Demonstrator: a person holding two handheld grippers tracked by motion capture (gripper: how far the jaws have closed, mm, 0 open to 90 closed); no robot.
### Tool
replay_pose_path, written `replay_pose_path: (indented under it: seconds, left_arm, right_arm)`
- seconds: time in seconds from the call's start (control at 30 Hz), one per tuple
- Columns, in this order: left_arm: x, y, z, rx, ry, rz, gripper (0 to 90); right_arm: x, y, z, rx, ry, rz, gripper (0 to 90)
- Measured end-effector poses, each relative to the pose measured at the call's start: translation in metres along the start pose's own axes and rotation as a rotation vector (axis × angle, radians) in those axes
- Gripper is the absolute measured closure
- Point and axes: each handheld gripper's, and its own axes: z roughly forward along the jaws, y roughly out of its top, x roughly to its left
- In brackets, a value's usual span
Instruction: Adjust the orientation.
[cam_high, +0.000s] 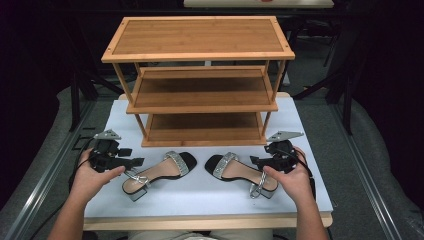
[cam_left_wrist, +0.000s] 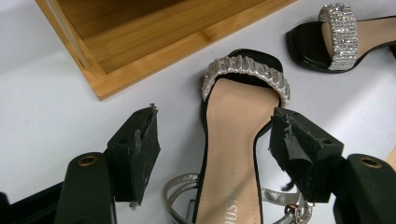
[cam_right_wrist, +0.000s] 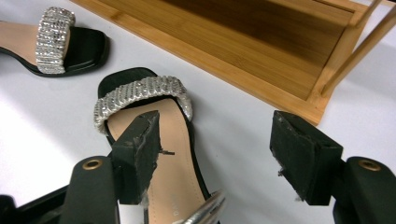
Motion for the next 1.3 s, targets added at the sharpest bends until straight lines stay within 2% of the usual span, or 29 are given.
replay_pose_path:
  seconds: [0.1, 0.17, 0.27, 0.43, 0.57, 0.67, 0.8, 0.9, 1.1, 1.3]
  left_arm:
    - [0.001, 0.008, -0.003, 0.034, 0.002, 0.012, 31.8]
    - [0.003, 0.016, -0.004, 0.066, 0.019, 0.025, 31.7]
    - [0.004, 0.019, -0.002, 0.093, 0.024, 0.034, 31.9]
    - [0.005, 0.022, 0.007, 0.167, 0.009, 0.025, 32.5]
    - [0.001, 0.025, 0.013, 0.241, -0.005, 0.042, 32.6]
    - [-0.003, 0.031, 0.016, 0.308, -0.015, 0.076, 32.5]
    - [-0.007, 0.038, 0.019, 0.340, -0.023, 0.089, 32.4]
    - [-0.012, 0.044, 0.024, 0.378, -0.030, 0.115, 32.2]
    - [-0.025, 0.050, 0.044, 0.485, -0.028, 0.178, 31.7]
    - [-0.032, 0.046, 0.067, 0.579, -0.021, 0.228, 30.0]
  right_arm:
    - [-0.001, -0.001, 0.000, 0.006, 0.001, 0.005, 33.1]
    - [-0.001, 0.000, -0.003, -0.007, -0.001, -0.001, 33.1]
    - [0.000, 0.000, -0.007, -0.016, 0.001, 0.000, 33.0]
    - [0.001, 0.001, -0.008, -0.024, 0.004, -0.001, 33.1]
    - [0.002, 0.001, -0.007, -0.020, 0.001, -0.008, 33.0]
    - [0.003, 0.001, -0.006, -0.013, 0.002, -0.005, 33.0]
    - [0.002, 0.001, -0.006, -0.018, 0.000, -0.006, 33.1]
    - [0.003, 0.001, -0.005, -0.017, 0.002, -0.006, 33.1]
    - [0.002, 0.001, -0.004, -0.015, 0.004, -0.007, 33.1]
    - [0.002, 0.000, -0.005, -0.021, 0.006, -0.004, 33.1]
